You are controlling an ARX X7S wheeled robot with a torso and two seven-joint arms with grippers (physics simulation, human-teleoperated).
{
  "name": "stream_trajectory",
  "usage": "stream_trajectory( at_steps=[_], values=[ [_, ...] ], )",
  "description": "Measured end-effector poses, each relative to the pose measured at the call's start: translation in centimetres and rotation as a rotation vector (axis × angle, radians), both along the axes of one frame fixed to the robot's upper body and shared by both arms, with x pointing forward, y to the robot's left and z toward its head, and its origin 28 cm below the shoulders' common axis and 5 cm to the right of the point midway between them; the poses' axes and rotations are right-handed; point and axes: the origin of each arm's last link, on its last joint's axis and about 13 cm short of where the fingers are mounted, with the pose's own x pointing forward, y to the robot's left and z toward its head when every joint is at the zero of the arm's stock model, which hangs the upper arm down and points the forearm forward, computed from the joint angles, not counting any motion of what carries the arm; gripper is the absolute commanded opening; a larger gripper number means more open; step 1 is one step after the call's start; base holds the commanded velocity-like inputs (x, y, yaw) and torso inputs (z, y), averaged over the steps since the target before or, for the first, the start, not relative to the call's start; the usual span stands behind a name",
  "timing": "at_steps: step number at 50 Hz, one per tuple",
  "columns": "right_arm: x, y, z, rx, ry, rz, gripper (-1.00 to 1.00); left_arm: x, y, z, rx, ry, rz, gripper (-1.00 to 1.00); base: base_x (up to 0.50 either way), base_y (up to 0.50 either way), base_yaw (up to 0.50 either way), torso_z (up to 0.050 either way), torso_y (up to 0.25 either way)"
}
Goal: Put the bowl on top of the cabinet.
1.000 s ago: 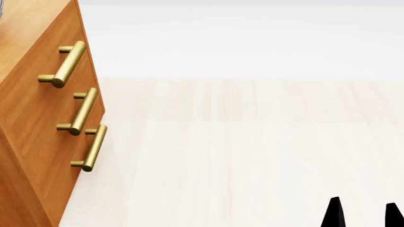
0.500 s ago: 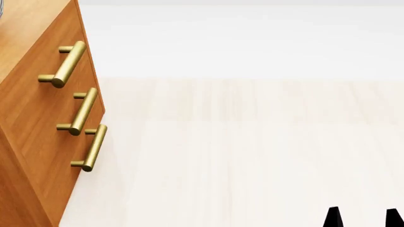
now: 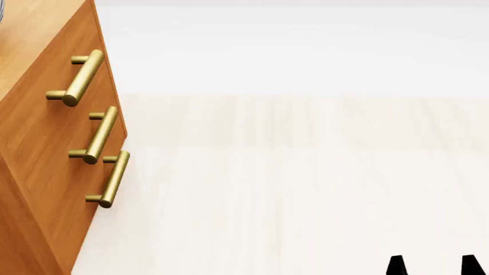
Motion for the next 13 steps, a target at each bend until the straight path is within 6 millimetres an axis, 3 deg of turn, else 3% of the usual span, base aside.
stream_trajectory(
  at_steps=[13],
  values=[
    [0.3,0.3,-0.1,-0.013,0.007,0.010,1.00,-1.1,-2.5,0.0,0.217,-0.049,-0.027,1.00,0.00,0.00,0.00,0.000,0.000]
  ],
)
